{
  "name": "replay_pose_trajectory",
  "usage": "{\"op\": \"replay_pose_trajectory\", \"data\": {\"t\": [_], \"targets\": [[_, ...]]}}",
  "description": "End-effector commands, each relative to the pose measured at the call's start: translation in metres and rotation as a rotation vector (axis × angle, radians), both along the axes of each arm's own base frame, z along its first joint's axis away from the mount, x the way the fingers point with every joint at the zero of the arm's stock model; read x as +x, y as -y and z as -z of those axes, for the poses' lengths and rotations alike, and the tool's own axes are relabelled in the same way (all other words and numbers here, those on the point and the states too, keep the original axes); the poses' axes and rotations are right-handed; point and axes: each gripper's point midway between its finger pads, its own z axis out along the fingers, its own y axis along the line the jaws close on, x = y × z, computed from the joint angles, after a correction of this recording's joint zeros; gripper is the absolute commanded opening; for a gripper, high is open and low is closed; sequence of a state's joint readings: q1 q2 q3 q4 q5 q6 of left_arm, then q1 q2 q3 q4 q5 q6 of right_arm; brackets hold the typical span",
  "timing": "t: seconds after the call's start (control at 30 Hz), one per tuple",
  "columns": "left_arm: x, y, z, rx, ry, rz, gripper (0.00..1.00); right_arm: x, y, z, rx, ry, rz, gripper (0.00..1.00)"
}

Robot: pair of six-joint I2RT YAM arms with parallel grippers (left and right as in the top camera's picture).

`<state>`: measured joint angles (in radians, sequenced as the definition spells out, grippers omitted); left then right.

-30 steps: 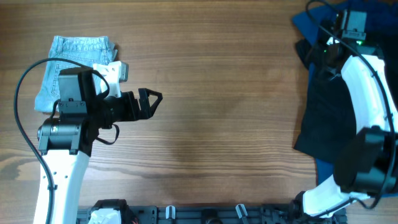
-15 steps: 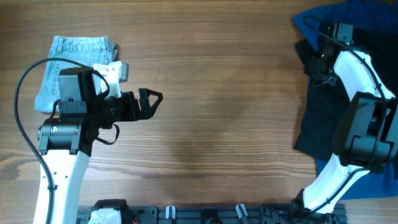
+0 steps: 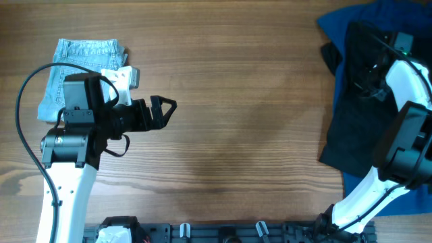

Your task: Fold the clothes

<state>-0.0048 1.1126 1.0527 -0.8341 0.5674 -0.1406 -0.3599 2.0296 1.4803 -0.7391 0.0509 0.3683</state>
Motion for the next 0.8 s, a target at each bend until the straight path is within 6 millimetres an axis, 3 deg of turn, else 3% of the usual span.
{"op": "replay_pose_trajectory", "data": {"t": [0.0,0.07,0.17,0.23,0.47,0.63,0.77], "targets": [[0.000,0.004,-0.013,-0.018,0.033,0.013,1.00,0.013,-0.022,-0.001,0.104,0.060,-0.127,0.04],[0.000,0.004,-0.013,-0.018,0.033,0.013,1.00,0.020,-0.035,-0.003,0.157,0.101,-0.191,0.05],[0.000,0.004,-0.013,-0.018,0.033,0.013,1.00,0.030,-0.047,-0.008,0.209,0.156,-0.256,0.46],[0.000,0.004,-0.013,-0.018,0.033,0.013,1.00,0.032,-0.048,-0.009,0.209,0.163,-0.257,0.53],[0.000,0.004,-0.013,-0.018,0.033,0.013,1.00,0.034,-0.060,-0.006,0.165,0.132,-0.280,0.48],[0.000,0.004,-0.013,-0.018,0.033,0.013,1.00,0.014,-0.038,0.005,0.004,-0.006,-0.154,0.49],[0.000,0.004,-0.013,-0.018,0.033,0.013,1.00,0.009,-0.033,0.007,-0.012,-0.030,-0.120,0.14]]}}
